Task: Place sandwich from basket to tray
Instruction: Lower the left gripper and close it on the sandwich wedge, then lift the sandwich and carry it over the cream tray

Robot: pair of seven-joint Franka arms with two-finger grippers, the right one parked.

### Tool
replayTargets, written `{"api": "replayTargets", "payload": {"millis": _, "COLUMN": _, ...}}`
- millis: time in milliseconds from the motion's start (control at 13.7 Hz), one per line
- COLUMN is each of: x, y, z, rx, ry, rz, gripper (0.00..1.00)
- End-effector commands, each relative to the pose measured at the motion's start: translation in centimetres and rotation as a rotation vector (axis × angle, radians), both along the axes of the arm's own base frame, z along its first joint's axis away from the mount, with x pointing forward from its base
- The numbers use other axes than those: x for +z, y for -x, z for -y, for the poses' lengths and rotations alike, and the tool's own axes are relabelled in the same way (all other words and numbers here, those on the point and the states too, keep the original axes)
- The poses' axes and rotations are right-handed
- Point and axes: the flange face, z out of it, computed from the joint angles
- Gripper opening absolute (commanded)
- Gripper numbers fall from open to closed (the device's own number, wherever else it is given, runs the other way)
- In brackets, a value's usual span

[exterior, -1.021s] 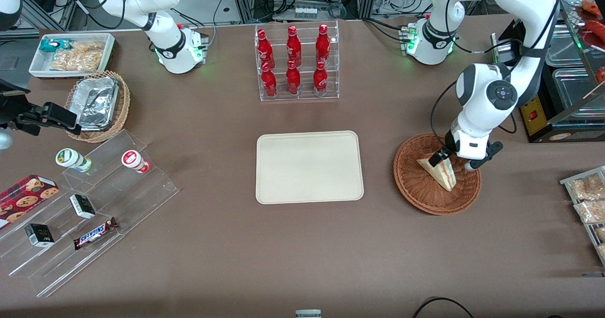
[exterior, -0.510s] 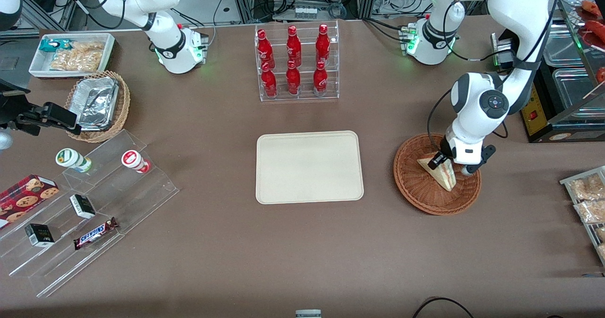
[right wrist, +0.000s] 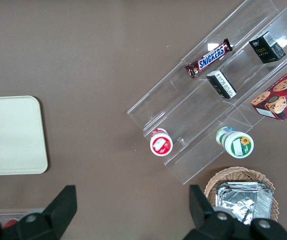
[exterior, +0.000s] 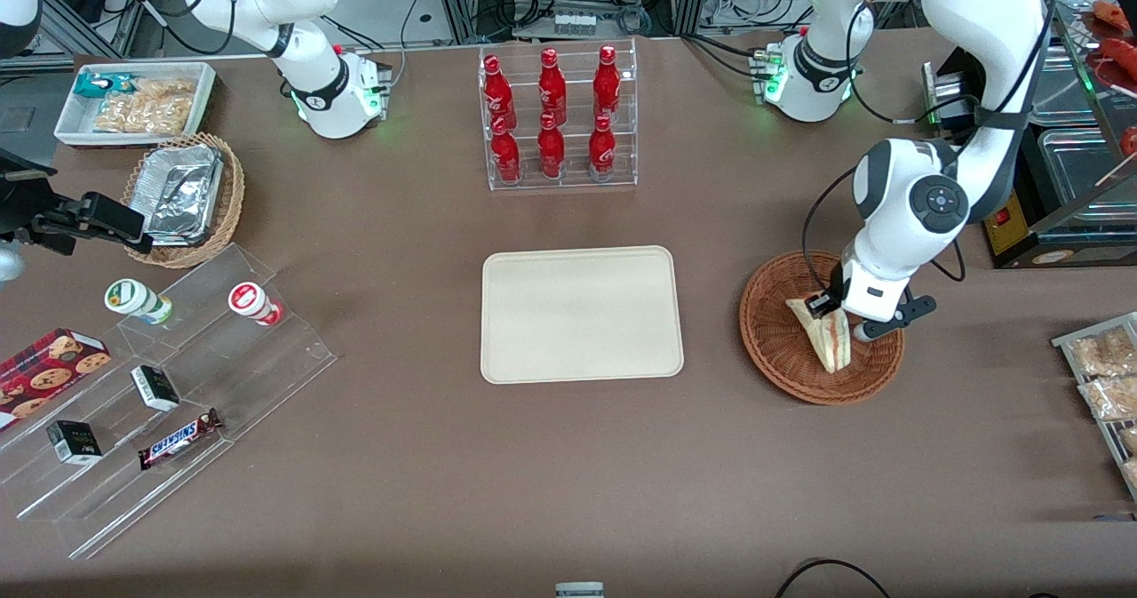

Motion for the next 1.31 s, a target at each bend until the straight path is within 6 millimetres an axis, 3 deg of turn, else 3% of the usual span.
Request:
{"api": "replayTargets", "payload": {"millis": 0, "x": 5.7, "y": -3.0, "z": 5.0, "rx": -0.112, "ry": -0.024, "rz": -0.114, "gripper": 0.03}}
{"api": "replayTargets", "payload": {"millis": 146, "x": 7.4, "y": -3.7, "z": 9.4, "rx": -0.193, "ry": -0.036, "rz": -0.172, "gripper": 0.03}}
{"api": "replayTargets", "payload": {"millis": 365, "x": 7.5, "y": -3.6, "z": 16.9, "rx": -0.295, "ry": -0.029, "rz": -0.149, "gripper": 0.09}}
{"api": "replayTargets", "payload": {"millis": 510, "x": 6.0, "y": -3.9, "z": 21.6, "rx": -0.296, "ry": -0.028, "rz": -0.145, "gripper": 0.07}}
{"api": "replayTargets", "payload": {"millis": 656, "x": 3.1, "y": -2.5, "z": 27.3, "rx": -0.333, "ry": -0.031, "rz": -0.161, "gripper": 0.04}}
{"api": "replayTargets", "payload": {"millis": 802, "x": 1.9, "y": -2.8, "z": 31.0, "rx": -0.281, "ry": -0.022, "rz": -0.148, "gripper": 0.03}}
{"api": "replayTargets", "payload": {"millis": 948, "x": 0.1, "y": -0.9, "z": 35.5, "rx": -0.284, "ry": -0.014, "rz": -0.128, "gripper": 0.02}}
{"api": "replayTargets", "payload": {"millis": 1240, "x": -2.7, "y": 2.5, "z": 41.0, "rx": -0.247, "ry": 0.015, "rz": -0.072, "gripper": 0.02}}
